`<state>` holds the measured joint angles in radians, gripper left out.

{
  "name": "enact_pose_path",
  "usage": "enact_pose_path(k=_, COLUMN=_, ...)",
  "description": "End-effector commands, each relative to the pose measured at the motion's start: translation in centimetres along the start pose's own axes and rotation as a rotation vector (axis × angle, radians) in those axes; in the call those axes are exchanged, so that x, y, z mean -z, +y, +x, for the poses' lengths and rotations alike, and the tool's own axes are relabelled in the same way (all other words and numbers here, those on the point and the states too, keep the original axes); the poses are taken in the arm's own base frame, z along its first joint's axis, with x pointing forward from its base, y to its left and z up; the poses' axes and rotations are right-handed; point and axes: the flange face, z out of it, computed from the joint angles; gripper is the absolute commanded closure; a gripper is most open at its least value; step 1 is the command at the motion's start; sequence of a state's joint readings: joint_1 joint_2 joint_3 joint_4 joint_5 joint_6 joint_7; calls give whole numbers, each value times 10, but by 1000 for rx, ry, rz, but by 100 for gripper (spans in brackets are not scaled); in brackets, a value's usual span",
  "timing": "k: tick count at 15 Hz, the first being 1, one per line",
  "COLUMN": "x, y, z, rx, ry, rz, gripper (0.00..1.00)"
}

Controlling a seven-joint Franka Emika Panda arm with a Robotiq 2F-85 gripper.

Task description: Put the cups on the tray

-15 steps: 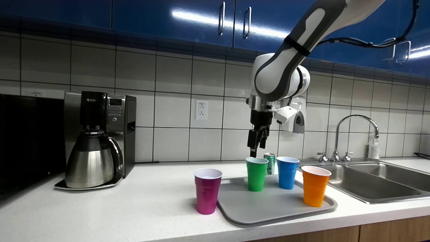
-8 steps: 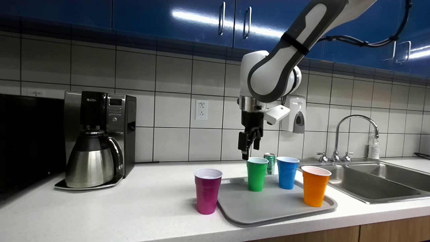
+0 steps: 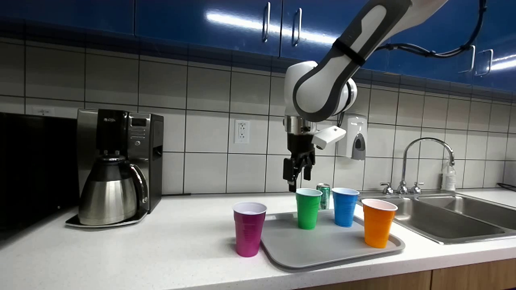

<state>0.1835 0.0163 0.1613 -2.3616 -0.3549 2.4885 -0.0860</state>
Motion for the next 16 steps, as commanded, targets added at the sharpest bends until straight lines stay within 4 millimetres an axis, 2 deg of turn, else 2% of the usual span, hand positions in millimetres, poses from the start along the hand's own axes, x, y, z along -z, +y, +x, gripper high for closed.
enact_pose_path(k=1, x=-3, y=4, z=4, rx=51, ry=-47, rz=34, gripper=0)
enact_pose_path(k=9, x=-5, y=10, z=1, rx=131, ry=-5, rz=222, gripper=0)
enact_pose_path(k=16, x=-6, y=-5, z=1, rx=186, ry=14, rz=336, gripper=0)
